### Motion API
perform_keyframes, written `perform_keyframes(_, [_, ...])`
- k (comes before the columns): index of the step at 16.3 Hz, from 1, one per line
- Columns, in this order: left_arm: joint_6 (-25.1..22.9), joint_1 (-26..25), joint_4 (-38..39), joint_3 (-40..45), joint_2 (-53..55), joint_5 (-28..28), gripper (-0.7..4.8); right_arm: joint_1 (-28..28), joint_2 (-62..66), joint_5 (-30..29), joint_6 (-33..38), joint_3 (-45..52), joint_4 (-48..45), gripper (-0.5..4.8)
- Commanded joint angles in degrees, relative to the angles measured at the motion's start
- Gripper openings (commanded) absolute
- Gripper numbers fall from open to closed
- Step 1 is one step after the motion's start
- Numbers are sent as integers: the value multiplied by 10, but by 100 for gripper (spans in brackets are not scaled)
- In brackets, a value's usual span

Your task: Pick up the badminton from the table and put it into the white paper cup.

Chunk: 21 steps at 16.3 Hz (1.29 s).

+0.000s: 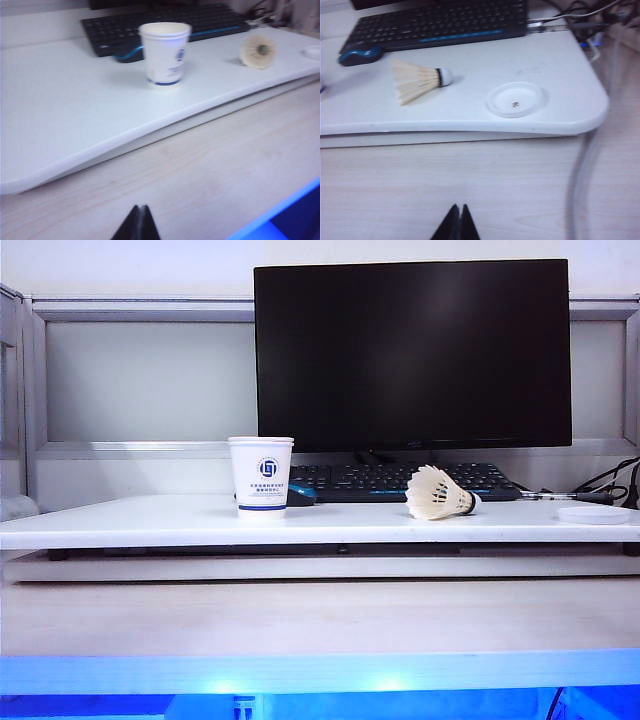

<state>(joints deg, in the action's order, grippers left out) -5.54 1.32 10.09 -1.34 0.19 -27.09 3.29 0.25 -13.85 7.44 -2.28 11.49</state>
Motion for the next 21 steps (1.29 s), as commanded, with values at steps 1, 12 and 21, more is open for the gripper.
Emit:
perform_keyframes(1, [-1,0,40,-8,0,-27,-5,-1,-2,-11,1,-5,-16,-4])
perform_keyframes(12, [0,0,40,-8,0,-29,-5,-1,-2,-31,106,-78,-74,290])
perform_keyframes(21, [0,0,40,-8,0,-42,-5,-95,313,-30,103,-173,-217,479])
